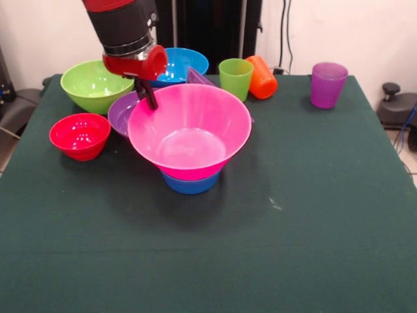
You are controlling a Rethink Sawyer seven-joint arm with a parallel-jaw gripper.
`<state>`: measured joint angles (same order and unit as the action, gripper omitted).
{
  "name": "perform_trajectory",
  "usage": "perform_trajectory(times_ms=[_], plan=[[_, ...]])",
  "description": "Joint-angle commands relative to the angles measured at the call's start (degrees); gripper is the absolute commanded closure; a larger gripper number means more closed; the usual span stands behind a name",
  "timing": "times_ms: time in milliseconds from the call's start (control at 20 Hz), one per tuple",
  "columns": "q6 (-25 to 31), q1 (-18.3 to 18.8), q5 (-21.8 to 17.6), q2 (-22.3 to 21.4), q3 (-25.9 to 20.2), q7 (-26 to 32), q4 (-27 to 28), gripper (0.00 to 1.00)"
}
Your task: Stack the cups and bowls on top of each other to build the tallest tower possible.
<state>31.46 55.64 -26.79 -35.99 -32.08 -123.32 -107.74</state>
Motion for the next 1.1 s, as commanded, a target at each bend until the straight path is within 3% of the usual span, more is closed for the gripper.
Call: perform_trajectory(times_ms=[50,200,600,1100], plan=[[-3.14,-2.24,-6.83,4.82,-0.88,7.79,2.93,1.0],[-2.49,-1.94,-6.76,4.05,-1.24,8.21,2.26,1.0],[-6.75,-3.36,-10.42,8.2,1.11,6.95,5.44,1.0],[-4.15,-4.77,-11.93,5.33,3.77,5.94,5.03,1.0]])
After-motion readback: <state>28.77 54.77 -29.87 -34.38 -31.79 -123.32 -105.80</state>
